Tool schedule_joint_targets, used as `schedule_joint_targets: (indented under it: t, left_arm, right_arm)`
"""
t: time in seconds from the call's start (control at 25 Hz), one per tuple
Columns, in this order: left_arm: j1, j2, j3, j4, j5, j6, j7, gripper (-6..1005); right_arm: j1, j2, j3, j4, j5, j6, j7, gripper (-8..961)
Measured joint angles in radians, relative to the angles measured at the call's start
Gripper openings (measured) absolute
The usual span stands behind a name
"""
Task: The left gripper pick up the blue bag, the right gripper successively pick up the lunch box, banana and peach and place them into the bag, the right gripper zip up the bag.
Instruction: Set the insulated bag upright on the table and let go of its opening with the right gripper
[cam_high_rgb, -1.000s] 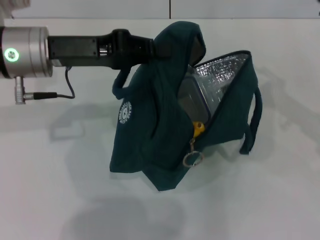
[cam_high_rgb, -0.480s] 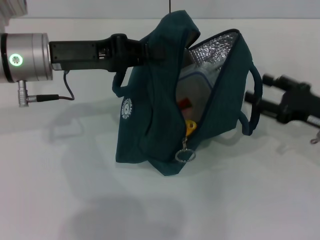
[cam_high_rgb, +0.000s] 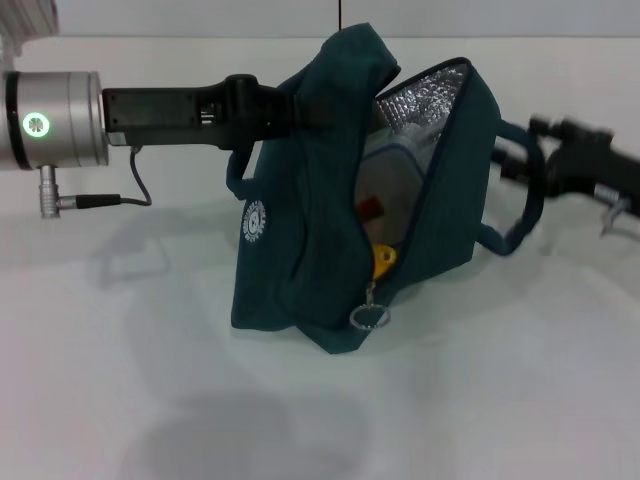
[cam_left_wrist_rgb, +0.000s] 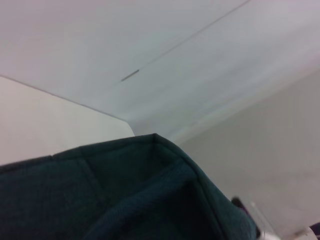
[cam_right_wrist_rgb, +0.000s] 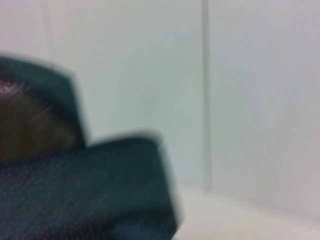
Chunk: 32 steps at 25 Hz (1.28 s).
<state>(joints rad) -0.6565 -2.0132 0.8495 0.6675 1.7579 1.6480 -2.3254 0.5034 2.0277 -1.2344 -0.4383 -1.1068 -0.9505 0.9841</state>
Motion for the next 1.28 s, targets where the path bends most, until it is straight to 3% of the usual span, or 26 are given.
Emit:
schedule_joint_targets:
  t: [0.24, 0.44, 0.56, 0.64, 0.88, 1.12, 1.28]
  left_arm:
    - [0.006, -0.006, 0.0, 0.0, 0.0, 0.03, 0.0, 52]
    - [0.027, -0.004, 0.0, -0.002, 0.003, 0.036, 0.004, 53]
    - [0.039, -0.001, 0.0, -0.002, 0.005, 0.036, 0.008, 53]
    - [0.045, 0.001, 0.0, -0.002, 0.005, 0.037, 0.009, 53]
    - [0.05, -0.012, 0.002, -0.019, 0.044, 0.039, 0.015, 53]
    - [0.017, -0.038, 0.002, -0.039, 0.147, -0.028, 0.048, 53]
    - [0.004, -0.04, -0.005, -0.04, 0.148, -0.042, 0.076, 53]
  right_arm:
    - [0.013, 0.0, -0.007, 0.006, 0.356, -0.013, -0.305, 724]
    - [-0.022, 0.0, -0.012, 0.063, 0.533, -0.327, -0.459, 723]
    - [-0.06, -0.004, -0.025, 0.02, 0.538, -0.481, -0.402, 723]
    - [-0.096, -0.013, -0.062, -0.058, 0.521, -0.502, -0.31, 723]
    - [-0.167, -0.012, -0.123, -0.167, 0.459, -0.433, -0.231, 722]
    - [-0.082, -0.018, -0.203, -0.133, 0.379, -0.119, -0.151, 722]
    - [-0.044, -0.014, -0.206, -0.114, 0.314, -0.073, -0.113, 722]
